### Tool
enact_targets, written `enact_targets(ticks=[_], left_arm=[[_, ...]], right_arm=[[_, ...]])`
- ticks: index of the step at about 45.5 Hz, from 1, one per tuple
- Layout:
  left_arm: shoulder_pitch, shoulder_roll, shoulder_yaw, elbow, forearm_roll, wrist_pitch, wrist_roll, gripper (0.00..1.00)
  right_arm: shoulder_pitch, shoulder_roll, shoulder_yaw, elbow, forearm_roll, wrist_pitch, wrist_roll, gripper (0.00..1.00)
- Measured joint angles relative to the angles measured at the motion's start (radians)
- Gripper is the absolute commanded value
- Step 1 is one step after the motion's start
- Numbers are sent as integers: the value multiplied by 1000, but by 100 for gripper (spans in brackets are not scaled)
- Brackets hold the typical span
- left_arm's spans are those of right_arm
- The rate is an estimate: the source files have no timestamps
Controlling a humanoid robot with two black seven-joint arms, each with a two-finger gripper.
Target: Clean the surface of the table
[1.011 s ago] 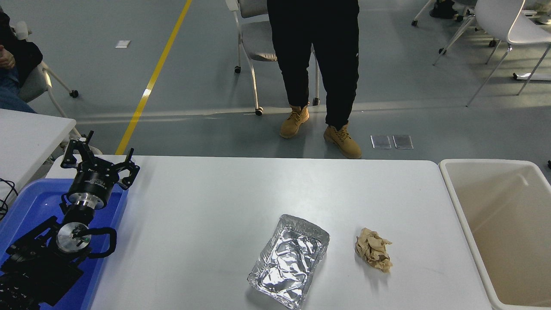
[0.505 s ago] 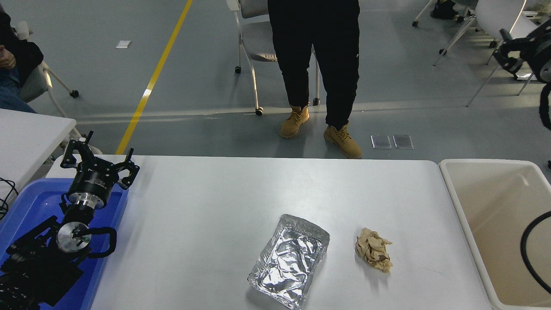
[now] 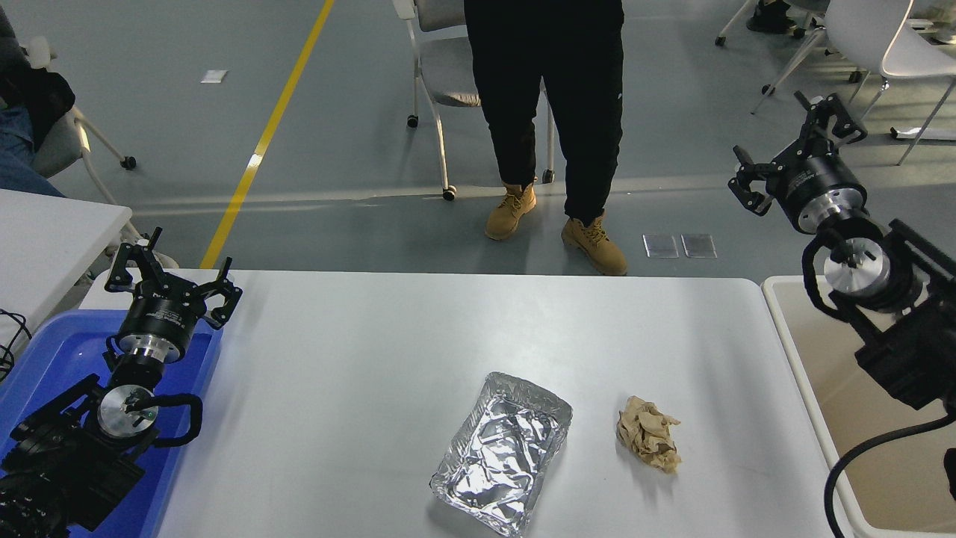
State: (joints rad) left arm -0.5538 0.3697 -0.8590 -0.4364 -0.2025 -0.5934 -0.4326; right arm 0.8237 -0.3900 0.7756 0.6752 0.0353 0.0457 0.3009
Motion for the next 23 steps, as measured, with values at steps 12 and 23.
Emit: enact_targets(ticks=[12, 23], left_arm=[[0, 0, 0, 0, 0, 0, 0, 100], [0, 0, 0, 0, 0, 1, 0, 100]], right_arm=[[-69, 18, -2, -1, -9, 3, 37, 98], [-93, 14, -2, -1, -11, 4, 47, 98]])
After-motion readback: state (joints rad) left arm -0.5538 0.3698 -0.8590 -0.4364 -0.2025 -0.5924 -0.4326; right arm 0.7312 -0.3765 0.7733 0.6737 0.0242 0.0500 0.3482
